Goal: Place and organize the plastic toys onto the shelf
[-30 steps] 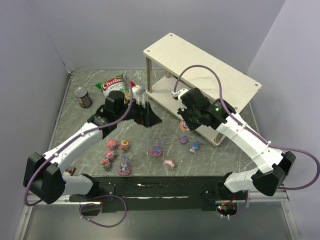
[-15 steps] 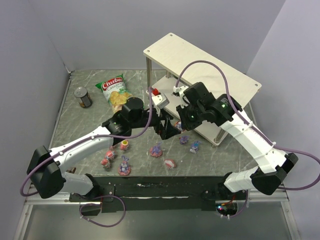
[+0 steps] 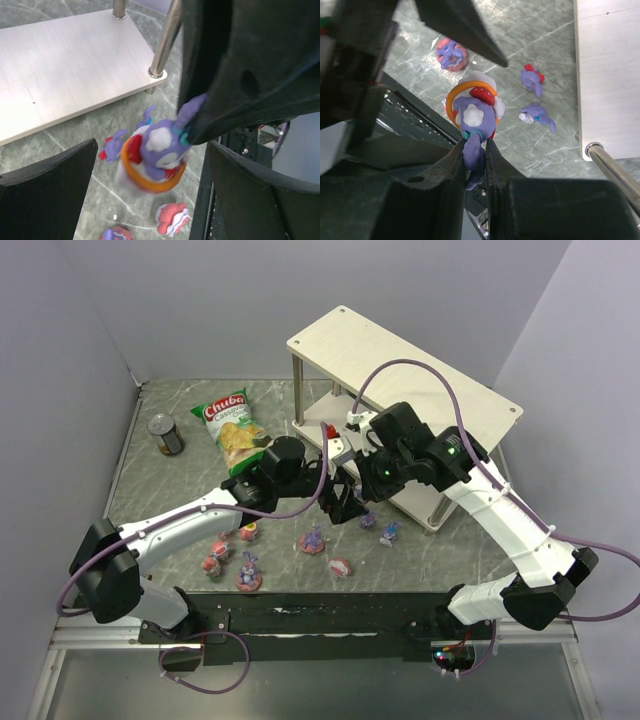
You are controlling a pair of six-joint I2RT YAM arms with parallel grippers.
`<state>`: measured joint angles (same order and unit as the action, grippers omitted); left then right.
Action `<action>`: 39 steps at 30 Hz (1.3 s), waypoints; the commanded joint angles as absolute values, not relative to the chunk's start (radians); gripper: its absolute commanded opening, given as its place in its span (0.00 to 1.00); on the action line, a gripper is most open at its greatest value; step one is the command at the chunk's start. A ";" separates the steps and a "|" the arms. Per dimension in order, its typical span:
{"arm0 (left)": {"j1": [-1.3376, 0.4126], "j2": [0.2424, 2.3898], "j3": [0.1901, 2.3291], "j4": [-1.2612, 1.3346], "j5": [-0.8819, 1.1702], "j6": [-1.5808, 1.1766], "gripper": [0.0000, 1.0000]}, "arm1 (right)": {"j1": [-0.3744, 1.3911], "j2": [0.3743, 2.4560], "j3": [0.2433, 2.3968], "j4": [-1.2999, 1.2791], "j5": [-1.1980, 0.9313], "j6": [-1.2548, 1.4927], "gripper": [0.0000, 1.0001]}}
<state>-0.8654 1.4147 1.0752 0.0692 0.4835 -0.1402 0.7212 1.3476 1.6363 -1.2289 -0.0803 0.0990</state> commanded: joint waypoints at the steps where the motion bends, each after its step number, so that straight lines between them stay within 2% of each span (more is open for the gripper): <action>1: -0.885 1.454 1.135 0.071 0.479 -0.106 0.97 | 0.715 1.307 1.672 -1.230 -0.092 0.094 0.00; 7: -0.890 1.473 1.131 0.063 0.446 -0.101 0.76 | 0.715 1.292 1.667 -1.220 -0.075 0.094 0.00; 10: -0.891 1.485 1.134 0.064 0.433 -0.109 0.62 | 0.713 1.276 1.660 -1.209 -0.067 0.095 0.00; 11: -0.890 1.488 1.135 0.066 0.431 -0.112 0.51 | 0.713 1.270 1.658 -1.200 -0.064 0.095 0.00; 13: -0.893 1.497 1.138 0.069 0.417 -0.120 0.40 | 0.712 1.264 1.651 -1.190 -0.060 0.097 0.00; 14: -0.894 1.500 1.143 0.072 0.411 -0.121 0.28 | 0.713 1.255 1.648 -1.181 -0.058 0.100 0.00; 16: -0.897 1.506 1.146 0.080 0.393 -0.130 0.17 | 0.713 1.243 1.631 -1.167 -0.048 0.101 0.04; 17: -0.896 1.509 1.147 0.083 0.387 -0.132 0.06 | 0.715 1.230 1.626 -1.161 -0.043 0.100 0.06; 18: -0.897 1.512 1.147 0.086 0.384 -0.135 0.01 | 0.713 1.226 1.615 -1.149 -0.040 0.101 0.08; 19: -0.897 1.517 1.147 0.092 0.380 -0.140 0.01 | 0.715 1.223 1.612 -1.146 -0.035 0.103 0.09; 23: -0.897 1.525 1.152 0.107 0.374 -0.152 0.01 | 0.713 1.209 1.597 -1.126 -0.026 0.112 0.08; 24: -0.897 1.528 1.154 0.107 0.368 -0.152 0.06 | 0.713 1.209 1.592 -1.124 -0.026 0.112 0.06; 25: -0.897 1.528 1.152 0.107 0.364 -0.150 0.26 | 0.713 1.209 1.592 -1.124 -0.022 0.115 0.04; 28: -0.896 1.519 1.132 0.130 0.350 -0.144 0.70 | 0.712 1.212 1.597 -1.131 -0.017 0.121 0.01; 30: -0.897 1.519 1.118 0.147 0.348 -0.138 0.80 | 0.713 1.212 1.608 -1.134 -0.023 0.124 0.01; 31: -0.897 1.517 1.115 0.152 0.347 -0.134 0.89 | 0.713 1.215 1.611 -1.141 -0.028 0.126 0.01; 34: -0.900 1.525 1.111 0.170 0.338 -0.129 0.95 | 0.713 1.215 1.617 -1.147 -0.034 0.129 0.01; 39: -0.902 1.543 1.115 0.189 0.340 -0.132 0.90 | 0.712 1.215 1.618 -1.157 -0.043 0.127 0.01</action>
